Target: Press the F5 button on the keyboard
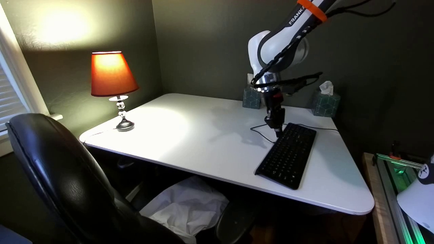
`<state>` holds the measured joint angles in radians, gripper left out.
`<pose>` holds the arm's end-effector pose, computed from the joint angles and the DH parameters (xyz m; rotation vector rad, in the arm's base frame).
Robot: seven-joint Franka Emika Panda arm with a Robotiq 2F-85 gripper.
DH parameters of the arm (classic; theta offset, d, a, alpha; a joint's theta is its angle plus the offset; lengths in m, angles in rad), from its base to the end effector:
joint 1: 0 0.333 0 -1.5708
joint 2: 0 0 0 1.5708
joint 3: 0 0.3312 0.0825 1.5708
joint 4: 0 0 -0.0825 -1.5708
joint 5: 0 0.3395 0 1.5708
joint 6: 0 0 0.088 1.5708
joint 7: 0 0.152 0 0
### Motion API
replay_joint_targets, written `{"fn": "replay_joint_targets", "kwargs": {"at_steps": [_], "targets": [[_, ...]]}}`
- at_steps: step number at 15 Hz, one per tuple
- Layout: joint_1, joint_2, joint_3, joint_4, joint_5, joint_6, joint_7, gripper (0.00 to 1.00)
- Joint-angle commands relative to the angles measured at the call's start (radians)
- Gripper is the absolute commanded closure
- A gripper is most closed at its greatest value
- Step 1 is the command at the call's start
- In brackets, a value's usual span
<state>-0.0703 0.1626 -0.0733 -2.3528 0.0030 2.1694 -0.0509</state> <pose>0.4276 -0.0622 0.2471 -3.0681 0.1473 0.5350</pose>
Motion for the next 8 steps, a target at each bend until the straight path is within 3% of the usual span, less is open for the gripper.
{"fn": "replay_joint_targets", "kwargs": {"at_steps": [1,8], "targets": [[-0.001,0.004,0.003,0.003,-0.001,-0.002,0.0,0.99],[0.021,0.054,0.021,0.048,-0.021,-0.05,0.026,1.0]]}}
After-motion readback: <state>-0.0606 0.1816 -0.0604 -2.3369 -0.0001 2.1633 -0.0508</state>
